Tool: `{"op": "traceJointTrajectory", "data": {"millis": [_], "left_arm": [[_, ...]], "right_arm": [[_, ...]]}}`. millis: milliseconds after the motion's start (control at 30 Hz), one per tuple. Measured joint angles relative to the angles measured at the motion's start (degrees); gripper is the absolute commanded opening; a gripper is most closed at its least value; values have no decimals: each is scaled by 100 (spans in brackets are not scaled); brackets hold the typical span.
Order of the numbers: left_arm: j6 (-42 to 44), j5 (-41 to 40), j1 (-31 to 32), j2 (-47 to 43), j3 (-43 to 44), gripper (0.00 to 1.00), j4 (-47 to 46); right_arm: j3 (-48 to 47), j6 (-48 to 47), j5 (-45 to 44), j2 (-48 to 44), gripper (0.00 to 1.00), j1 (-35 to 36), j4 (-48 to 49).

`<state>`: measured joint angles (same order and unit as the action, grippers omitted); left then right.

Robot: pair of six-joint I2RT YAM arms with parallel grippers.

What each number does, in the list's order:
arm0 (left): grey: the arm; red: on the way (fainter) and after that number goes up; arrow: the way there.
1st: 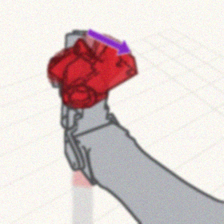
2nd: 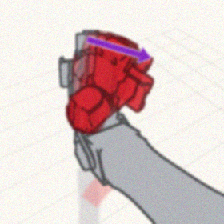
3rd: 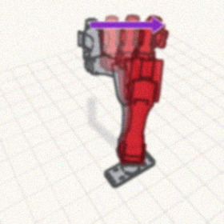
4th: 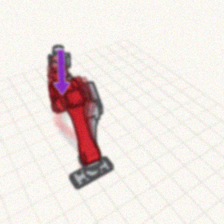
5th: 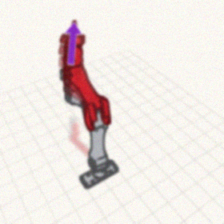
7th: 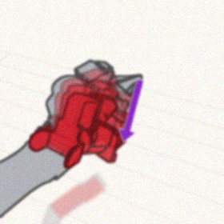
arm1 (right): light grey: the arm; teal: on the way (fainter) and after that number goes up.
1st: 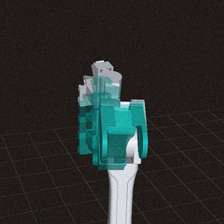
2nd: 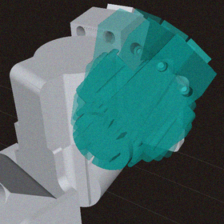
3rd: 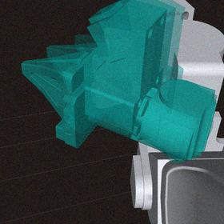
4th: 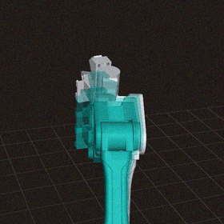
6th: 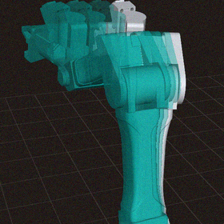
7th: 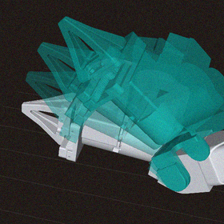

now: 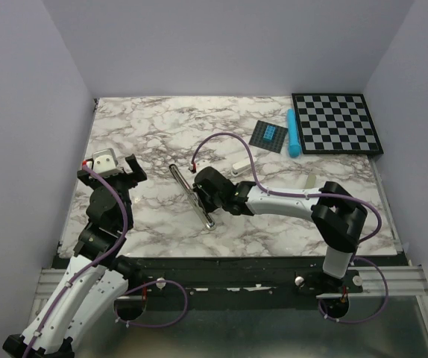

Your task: Load the staples into the stapler

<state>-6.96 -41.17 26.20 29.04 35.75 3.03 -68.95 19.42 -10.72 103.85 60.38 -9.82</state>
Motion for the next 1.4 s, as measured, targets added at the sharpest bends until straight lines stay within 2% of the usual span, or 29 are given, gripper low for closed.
{"op": "traceJointTrajectory", "data": {"millis": [1400], "left_arm": [[-2,7,-33,44,-20,99,-2]], "right_arm": [[0,0,0,256,16,42,-11]]}}
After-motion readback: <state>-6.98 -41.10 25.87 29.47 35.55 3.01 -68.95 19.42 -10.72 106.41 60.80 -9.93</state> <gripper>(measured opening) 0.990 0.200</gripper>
